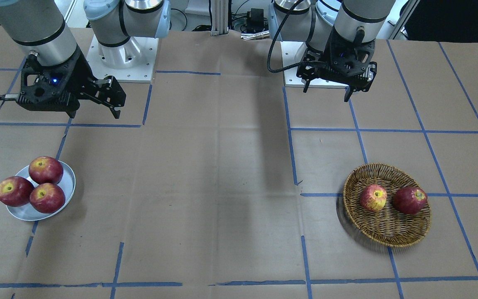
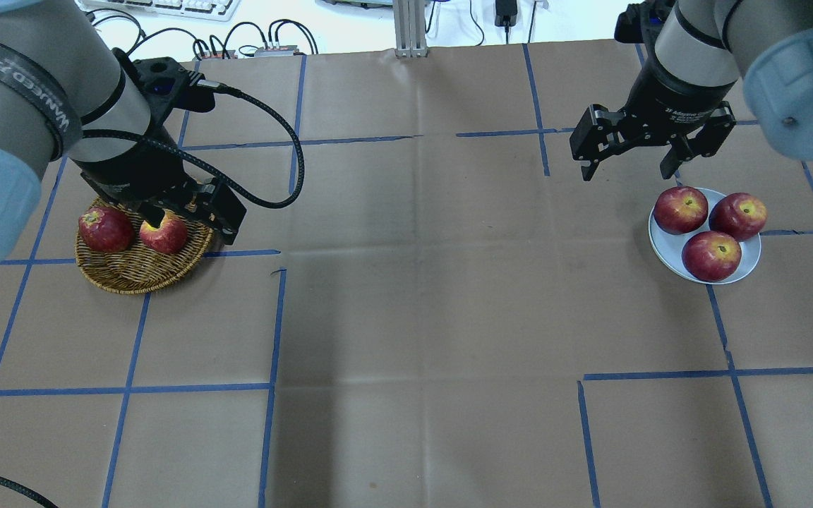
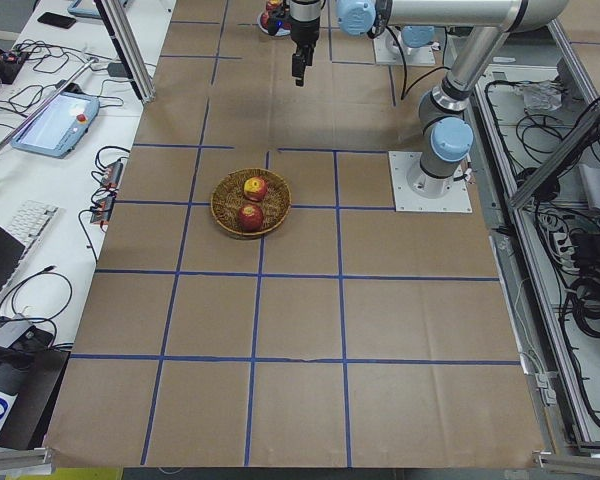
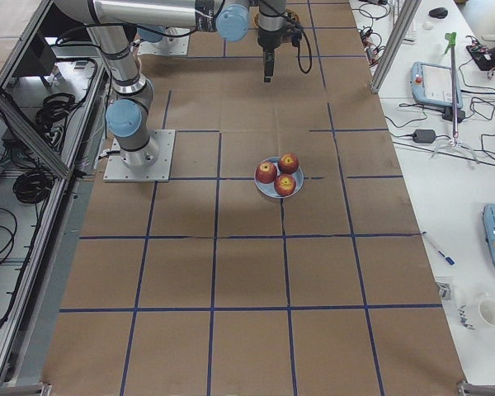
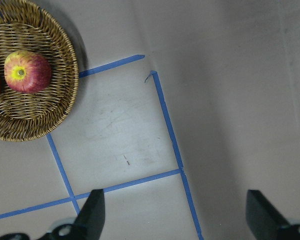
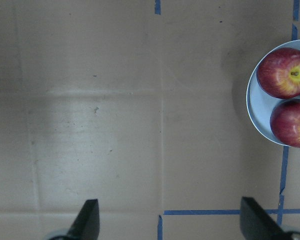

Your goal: Transfer apple from basket to plate

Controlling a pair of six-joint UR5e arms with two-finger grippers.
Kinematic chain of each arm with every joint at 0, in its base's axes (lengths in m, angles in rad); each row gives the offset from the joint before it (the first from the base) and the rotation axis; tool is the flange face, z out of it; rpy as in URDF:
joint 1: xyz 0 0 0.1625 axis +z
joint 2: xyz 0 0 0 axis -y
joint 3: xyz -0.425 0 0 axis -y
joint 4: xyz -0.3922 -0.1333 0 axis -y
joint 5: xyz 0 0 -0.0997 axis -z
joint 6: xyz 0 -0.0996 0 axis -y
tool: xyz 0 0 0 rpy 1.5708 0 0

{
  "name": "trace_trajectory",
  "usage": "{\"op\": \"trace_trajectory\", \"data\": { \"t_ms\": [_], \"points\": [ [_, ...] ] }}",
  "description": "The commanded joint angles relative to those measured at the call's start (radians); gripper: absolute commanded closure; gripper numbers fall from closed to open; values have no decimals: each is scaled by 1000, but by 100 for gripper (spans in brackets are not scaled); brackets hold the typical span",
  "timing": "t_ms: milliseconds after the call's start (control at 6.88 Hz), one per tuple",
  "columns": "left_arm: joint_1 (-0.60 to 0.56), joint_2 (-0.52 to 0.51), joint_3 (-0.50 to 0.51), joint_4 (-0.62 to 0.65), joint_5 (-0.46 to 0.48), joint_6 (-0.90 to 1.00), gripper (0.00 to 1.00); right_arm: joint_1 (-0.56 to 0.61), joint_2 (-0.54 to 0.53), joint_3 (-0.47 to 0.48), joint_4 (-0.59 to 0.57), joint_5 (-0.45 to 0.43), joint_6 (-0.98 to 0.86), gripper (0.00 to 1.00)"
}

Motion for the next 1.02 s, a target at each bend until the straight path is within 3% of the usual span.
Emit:
{"op": "trace_trajectory", "data": {
  "t_ms": [0,873],
  "points": [
    [1,-2,0,3,0,7,1,0,0,0,0,4,1,0],
    [15,-8,-5,9,9,65,1,0,0,0,0,4,1,0]
  ]
}}
